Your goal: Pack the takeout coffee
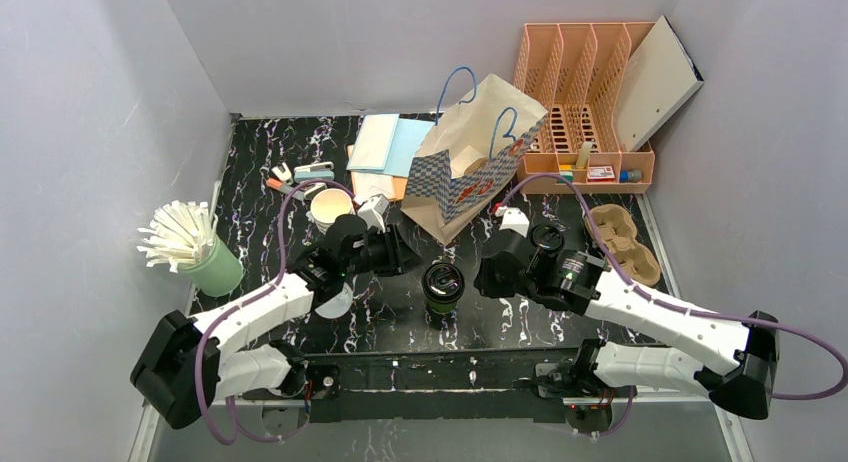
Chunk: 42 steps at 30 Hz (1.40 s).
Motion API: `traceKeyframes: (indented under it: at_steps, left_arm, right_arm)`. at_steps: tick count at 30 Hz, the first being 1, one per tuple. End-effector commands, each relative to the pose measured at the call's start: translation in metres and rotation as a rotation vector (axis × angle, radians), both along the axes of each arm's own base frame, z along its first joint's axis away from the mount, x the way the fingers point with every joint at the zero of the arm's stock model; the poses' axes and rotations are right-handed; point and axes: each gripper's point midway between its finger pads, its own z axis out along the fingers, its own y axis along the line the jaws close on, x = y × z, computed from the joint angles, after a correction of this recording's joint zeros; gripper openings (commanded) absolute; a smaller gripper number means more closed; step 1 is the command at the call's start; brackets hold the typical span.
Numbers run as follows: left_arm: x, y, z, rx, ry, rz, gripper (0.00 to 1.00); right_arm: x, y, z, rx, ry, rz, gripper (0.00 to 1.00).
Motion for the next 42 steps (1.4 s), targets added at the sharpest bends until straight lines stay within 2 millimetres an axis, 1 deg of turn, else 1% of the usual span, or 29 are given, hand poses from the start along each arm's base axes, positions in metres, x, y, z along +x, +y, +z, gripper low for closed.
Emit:
traceKeyframes:
  at_steps: [1,3,7,10,14,22,26,30,34,37,42]
  left_arm:
    - [0.006,-0.008,0.014,-0.029,-0.031,-0.029,0.29]
    - [0.005,-0.01,0.012,-0.032,-0.022,-0.037,0.28]
    - [0.005,-0.013,0.01,-0.038,-0.01,-0.048,0.26]
    - [0.004,-0.014,0.009,-0.04,-0.005,-0.055,0.26]
    - [0.004,-0.016,0.007,-0.039,0.002,-0.063,0.25]
    - [0.002,-0.016,0.001,-0.045,0.018,-0.067,0.25]
    - [0.001,-0.014,0.001,-0.038,0.017,-0.063,0.25]
    - [0.002,-0.01,0.002,-0.021,0.006,-0.05,0.25]
    - [0.003,-0.007,0.007,-0.013,-0.012,-0.036,0.25]
    - [0.005,-0.001,0.013,-0.001,-0.031,-0.01,0.25]
    - [0.008,0.016,0.022,0.019,-0.079,0.072,0.28]
  right_arm:
    - [0.001,0.028,0.006,0.189,0.016,-0.038,0.22]
    - [-0.001,0.034,0.002,0.224,0.031,-0.034,0.18]
    - [-0.004,0.041,-0.007,0.271,0.06,-0.038,0.15]
    - [-0.005,0.04,-0.012,0.291,0.071,-0.07,0.16]
    - [-0.004,0.038,-0.013,0.322,0.06,-0.08,0.17]
    - [-0.004,0.042,-0.015,0.317,0.065,-0.069,0.16]
    - [-0.004,0.04,-0.02,0.291,0.075,-0.078,0.17]
    - [-0.003,0.035,-0.017,0.289,0.062,-0.091,0.17]
    - [0.0,0.031,-0.012,0.282,0.035,-0.094,0.17]
    - [0.001,0.036,-0.012,0.267,0.033,-0.071,0.18]
    - [0.009,0.046,-0.009,0.255,0.014,-0.044,0.19]
